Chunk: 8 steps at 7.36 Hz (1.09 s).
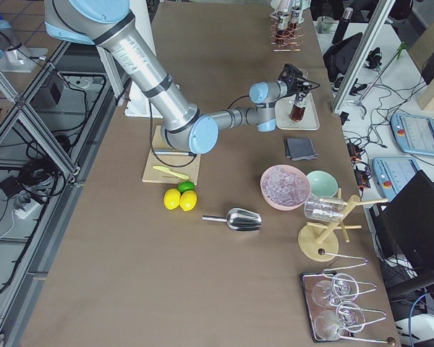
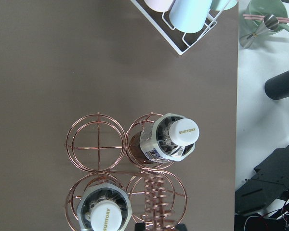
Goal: Take tea from basket to plate
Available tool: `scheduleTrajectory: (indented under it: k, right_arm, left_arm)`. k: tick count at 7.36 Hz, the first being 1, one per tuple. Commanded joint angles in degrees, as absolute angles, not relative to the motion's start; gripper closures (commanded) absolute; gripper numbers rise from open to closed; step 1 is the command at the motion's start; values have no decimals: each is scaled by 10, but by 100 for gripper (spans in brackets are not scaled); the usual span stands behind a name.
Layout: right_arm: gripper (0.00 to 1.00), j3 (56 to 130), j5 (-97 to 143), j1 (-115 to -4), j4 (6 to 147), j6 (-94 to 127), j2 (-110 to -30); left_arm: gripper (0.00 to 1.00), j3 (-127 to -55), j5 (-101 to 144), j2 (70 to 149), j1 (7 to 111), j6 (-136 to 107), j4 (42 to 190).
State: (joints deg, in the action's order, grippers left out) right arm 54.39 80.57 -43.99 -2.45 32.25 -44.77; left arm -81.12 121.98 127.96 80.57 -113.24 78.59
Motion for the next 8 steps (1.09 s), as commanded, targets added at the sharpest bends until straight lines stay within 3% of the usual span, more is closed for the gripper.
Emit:
scheduleTrajectory:
  k: [1,7,8]
  right_arm:
    - [100,533,789,-430,-42,319,-450]
    - [100,533,769,-416,-50,319,-451]
    - [84,534,770,-418,-49,305,-451]
  left_arm:
    - [100,-752,1222,1279,815,-1092,837]
    - [100,-714,1216,1277,830,-1022,863]
    - [100,-703,1216,1276,835,-1020,878]
